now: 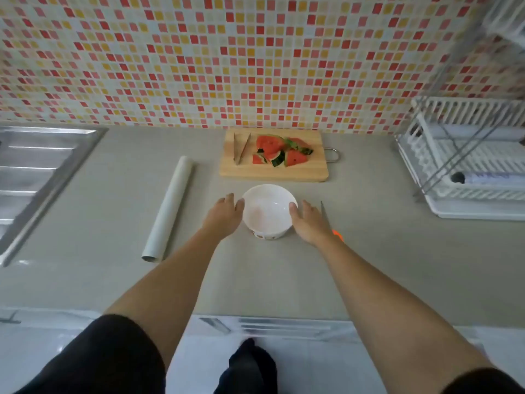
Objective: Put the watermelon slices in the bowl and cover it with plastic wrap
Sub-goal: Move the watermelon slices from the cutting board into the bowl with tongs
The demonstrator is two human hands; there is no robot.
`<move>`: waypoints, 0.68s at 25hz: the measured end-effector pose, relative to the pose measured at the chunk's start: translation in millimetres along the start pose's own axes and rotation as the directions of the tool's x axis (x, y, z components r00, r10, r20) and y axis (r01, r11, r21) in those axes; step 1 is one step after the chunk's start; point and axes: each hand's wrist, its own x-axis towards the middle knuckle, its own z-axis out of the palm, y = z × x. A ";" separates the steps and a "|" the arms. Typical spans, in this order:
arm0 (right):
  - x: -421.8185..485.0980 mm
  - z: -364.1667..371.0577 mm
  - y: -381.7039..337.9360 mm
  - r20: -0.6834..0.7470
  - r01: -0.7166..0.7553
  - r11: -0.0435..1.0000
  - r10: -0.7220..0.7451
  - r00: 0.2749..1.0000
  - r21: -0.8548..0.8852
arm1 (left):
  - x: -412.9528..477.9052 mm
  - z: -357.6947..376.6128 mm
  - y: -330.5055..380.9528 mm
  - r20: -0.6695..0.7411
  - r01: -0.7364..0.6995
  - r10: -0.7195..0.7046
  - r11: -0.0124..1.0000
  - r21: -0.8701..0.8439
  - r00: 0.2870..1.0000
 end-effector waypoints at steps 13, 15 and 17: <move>78.8 22.1 -14.3 -0.217 -0.048 0.946 0.123 0.968 0.319 | 82.6 20.5 11.5 -0.008 0.007 -0.010 0.943 -0.333 1.000; 83.2 21.1 -14.0 -0.253 -0.037 0.947 0.122 0.960 0.318 | 88.3 21.6 13.0 0.009 0.009 -0.006 0.935 -0.354 1.000; 86.1 21.4 -12.7 -0.274 -0.032 0.948 0.123 0.954 0.315 | 92.2 21.5 11.3 -0.003 0.002 -0.003 0.945 -0.328 1.000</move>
